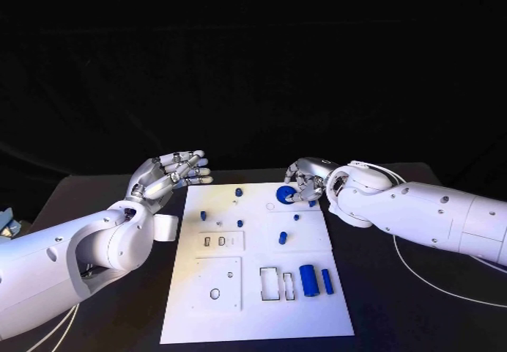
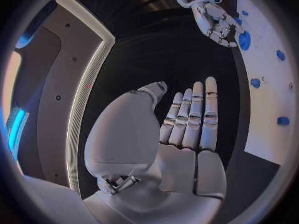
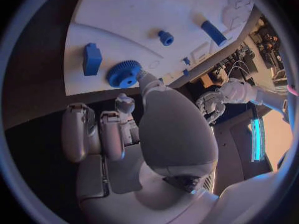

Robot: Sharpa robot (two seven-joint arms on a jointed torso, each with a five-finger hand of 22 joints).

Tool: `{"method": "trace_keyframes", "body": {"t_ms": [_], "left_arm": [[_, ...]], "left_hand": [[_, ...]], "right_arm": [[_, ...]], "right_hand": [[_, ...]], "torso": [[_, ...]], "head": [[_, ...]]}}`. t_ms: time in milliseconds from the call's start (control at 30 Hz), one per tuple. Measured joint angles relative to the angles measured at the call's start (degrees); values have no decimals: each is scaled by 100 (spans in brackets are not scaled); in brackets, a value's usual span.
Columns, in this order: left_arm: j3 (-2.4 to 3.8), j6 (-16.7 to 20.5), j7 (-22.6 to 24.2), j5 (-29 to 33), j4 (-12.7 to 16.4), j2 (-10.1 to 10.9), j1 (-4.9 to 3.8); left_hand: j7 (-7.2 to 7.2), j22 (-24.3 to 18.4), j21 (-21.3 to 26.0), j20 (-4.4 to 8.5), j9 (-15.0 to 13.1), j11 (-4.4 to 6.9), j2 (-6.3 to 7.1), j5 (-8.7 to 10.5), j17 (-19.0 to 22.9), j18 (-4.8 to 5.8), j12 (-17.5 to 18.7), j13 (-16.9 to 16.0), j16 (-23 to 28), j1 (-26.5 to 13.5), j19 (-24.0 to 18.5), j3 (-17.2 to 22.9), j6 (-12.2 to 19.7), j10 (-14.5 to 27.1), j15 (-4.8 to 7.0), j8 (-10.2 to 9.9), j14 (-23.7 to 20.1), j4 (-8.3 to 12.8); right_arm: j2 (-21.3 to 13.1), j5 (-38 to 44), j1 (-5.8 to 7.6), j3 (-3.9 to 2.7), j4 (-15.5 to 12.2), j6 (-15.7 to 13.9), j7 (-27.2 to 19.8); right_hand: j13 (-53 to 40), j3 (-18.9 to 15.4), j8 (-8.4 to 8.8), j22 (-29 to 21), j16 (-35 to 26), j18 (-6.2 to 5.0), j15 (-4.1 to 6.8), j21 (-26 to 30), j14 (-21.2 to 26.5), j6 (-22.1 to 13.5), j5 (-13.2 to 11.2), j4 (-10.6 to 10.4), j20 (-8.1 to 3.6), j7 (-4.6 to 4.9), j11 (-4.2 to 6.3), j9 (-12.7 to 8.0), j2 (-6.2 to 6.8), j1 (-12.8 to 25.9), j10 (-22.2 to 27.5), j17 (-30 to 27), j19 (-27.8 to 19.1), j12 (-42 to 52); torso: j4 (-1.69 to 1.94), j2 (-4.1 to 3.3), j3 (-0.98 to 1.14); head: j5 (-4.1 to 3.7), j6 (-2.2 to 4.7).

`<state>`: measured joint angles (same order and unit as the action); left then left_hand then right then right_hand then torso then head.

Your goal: Assemble the parts on the task board

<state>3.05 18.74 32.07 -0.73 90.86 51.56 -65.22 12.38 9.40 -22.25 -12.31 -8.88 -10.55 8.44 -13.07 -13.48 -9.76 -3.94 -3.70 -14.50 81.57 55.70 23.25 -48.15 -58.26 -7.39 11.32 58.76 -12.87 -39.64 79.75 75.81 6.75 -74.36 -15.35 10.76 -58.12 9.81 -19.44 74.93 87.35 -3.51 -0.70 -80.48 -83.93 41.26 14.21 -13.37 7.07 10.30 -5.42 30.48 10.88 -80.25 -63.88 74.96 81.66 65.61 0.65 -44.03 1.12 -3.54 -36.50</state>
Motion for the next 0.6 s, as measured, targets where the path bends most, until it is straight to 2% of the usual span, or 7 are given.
{"method": "trace_keyframes", "body": {"t_ms": [333, 600], "left_arm": [[0, -1, -1, 1, -3, 7, 0], [1, -1, -4, 1, -5, 5, 0]], "left_hand": [[0, -1, 0, 0, 0, 0, 0, 0, 0, 1, 0, 0, 0, 0, 0, 0, 0, 0, 0, 0, 0, 0], [0, 7, 0, 0, -1, -20, 0, 0, -10, 0, 0, 0, 0, 0, 0, 0, 0, 20, 0, -21, 0, 0]], "right_arm": [[35, 13, -12, 5, 83, 19, 1], [120, -9, -69, 23, 170, 30, 1]], "right_hand": [[-153, 24, -9, -1, 20, -1, 0, -37, 0, 20, 109, -56, 1, -19, 19, 5, -47, -47, -123, -1, 41, 148], [-224, 136, -48, -2, 42, -1, 0, -61, 0, 97, 388, -167, 1, -52, 40, -23, -75, -75, -144, -1, 40, 231]], "torso": [[-13, 1, 10], [-7, 0, 5]], "head": [[28, -23], [3, -25]]}}
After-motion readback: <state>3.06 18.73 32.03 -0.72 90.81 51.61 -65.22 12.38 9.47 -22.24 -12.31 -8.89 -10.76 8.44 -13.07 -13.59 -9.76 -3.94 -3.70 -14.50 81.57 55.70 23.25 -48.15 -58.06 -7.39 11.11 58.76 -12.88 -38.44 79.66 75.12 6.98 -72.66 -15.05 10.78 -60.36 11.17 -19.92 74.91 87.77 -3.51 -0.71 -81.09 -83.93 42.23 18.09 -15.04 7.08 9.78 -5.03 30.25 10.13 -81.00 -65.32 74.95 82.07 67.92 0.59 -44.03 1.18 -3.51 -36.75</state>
